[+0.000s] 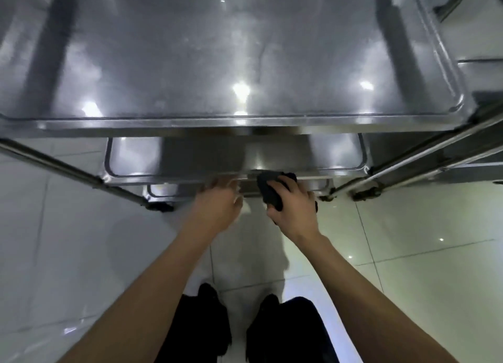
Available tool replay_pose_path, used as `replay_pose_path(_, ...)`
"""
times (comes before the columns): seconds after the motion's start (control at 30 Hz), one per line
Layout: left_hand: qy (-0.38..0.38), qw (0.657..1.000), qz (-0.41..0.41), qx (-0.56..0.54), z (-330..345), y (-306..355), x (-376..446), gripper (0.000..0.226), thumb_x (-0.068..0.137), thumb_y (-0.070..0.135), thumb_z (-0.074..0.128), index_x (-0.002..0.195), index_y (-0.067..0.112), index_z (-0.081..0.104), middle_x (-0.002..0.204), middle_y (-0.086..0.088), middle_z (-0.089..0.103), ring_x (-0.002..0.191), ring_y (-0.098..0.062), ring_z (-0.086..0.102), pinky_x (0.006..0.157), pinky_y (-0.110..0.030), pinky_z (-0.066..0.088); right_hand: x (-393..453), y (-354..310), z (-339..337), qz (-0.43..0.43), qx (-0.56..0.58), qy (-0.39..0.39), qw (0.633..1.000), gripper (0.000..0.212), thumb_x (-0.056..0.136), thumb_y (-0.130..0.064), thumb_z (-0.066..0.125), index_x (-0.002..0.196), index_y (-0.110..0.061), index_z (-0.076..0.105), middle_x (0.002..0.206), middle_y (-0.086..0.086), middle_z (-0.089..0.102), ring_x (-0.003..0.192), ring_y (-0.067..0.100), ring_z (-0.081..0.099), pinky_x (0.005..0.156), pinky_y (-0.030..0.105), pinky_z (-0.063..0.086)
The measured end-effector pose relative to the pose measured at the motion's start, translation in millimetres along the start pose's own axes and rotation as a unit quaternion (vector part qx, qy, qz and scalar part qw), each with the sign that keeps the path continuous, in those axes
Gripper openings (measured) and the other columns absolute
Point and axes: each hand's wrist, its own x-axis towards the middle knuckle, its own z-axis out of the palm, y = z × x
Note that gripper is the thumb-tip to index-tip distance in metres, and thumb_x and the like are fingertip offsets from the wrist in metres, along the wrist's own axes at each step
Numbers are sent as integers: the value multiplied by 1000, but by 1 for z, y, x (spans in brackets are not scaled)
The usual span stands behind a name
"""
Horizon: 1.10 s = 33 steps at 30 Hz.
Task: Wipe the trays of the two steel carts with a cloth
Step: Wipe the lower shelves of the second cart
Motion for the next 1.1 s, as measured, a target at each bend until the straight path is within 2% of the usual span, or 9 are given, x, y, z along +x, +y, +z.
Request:
replay_pose_path(0.1, -1, 1000, -11, 6, -46, 15, -35, 40, 96, 43, 49, 130, 24, 57, 124, -5, 62, 117, -29, 55, 95, -46, 42, -33, -14, -38, -16, 8, -14, 1000, 57, 83, -38, 64, 139, -33, 52, 147, -3, 48, 125, 28, 48, 97, 45, 36)
replay_pose_path(0.37, -18, 998, -52, -39, -159, 33, -142, 44, 98, 41, 49, 138, 24, 55, 133, -3, 59, 122, -26, 54, 101, -44, 44, -100, -48, -157, -65, 31, -26, 997, 58, 84, -39, 64, 141, -34, 50, 148, -5, 46, 126, 26, 47, 103, 46, 37)
replay_pose_path(0.57, 4, 996, -85, 5, -213, 18, -202, 30, 97, 35, 46, 118, 21, 61, 121, -3, 61, 112, -26, 56, 92, -42, 44, -120, -102, -193, -140, 34, -51, 988, 61, 85, -42, 63, 143, -35, 49, 150, -4, 45, 130, 25, 46, 105, 44, 37)
replay_pose_path(0.63, 23, 995, -100, 5, -226, 7, -219, 30, 98, 37, 45, 117, 23, 63, 118, -1, 62, 111, -25, 57, 93, -42, 46, -123, -128, -199, -168, 31, -51, 984, 62, 85, -42, 63, 144, -34, 48, 149, -4, 45, 129, 25, 46, 106, 45, 38)
replay_pose_path(0.83, 98, 979, -169, -50, -243, -53, -285, 29, 98, 42, 47, 120, 30, 61, 121, 4, 62, 113, -23, 56, 91, -40, 41, -133, -229, -202, -261, -24, -69, 962, 65, 85, -43, 62, 146, -35, 43, 150, -8, 43, 126, 26, 47, 103, 44, 39)
replay_pose_path(1.0, 135, 957, -244, -77, -244, -137, -351, 41, 101, 47, 45, 137, 30, 54, 136, 5, 57, 121, -20, 53, 100, -39, 40, -146, -334, -181, -347, -64, -72, 933, 62, 85, -44, 63, 143, -32, 46, 149, -5, 44, 123, 28, 50, 97, 46, 41)
replay_pose_path(1.1, 148, 941, -288, -95, -244, -197, -396, 45, 101, 50, 42, 141, 31, 51, 140, 7, 55, 125, -18, 52, 102, -38, 39, -161, -404, -162, -386, -64, -76, 917, 59, 85, -43, 63, 141, -31, 49, 147, -6, 46, 122, 27, 51, 97, 44, 40)
